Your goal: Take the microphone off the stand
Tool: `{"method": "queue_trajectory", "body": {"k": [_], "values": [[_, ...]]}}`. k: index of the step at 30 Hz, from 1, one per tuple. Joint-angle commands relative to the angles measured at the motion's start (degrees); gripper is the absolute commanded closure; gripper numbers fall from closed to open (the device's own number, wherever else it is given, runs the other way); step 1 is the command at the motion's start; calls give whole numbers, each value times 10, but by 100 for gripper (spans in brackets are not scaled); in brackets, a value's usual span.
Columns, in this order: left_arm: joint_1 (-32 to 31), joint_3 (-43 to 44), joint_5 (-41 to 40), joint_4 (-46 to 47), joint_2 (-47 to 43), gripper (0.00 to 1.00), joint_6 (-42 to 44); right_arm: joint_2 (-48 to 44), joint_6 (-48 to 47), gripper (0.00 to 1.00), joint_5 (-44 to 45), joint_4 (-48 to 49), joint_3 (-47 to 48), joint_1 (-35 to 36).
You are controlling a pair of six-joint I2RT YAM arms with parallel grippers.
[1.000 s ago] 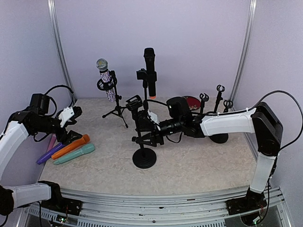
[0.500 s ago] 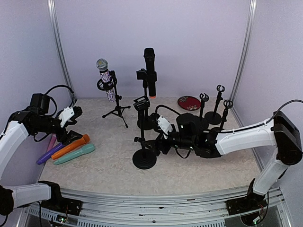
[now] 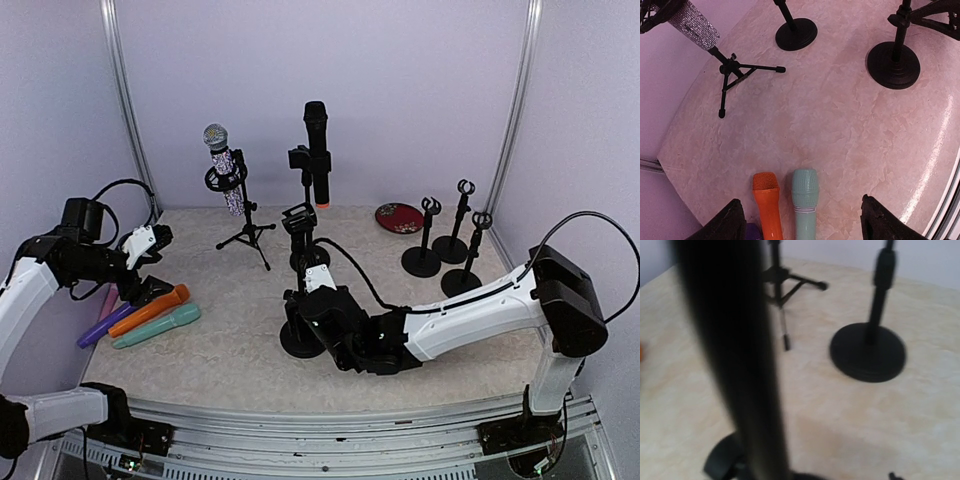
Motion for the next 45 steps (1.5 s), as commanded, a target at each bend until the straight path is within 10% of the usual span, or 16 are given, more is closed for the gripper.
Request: {"method": "queue_trajectory", "body": {"k": [1,8,18,23,31,45], "values": [[-3,5,1,-4,-12,23,6,22,24,29,104,22,35,10],[-3,-1,-4,-2,-15,23,12,32,-76,43,101,149,10,8],[-3,-3,-10,-4,-19,23,16,2,-174,100,-7,308,-64,-18],[-3,-5,-12,-5,-22,23,19,-53,-257,100,-249,418,-137,-64],[-3,-2,-10,-6,-20,23,18,-82,-287,100,-727,273,-77,-169],[-4,8,-12,-9,-12,23,17,11,-319,100,-992,86,56,-253]]}}
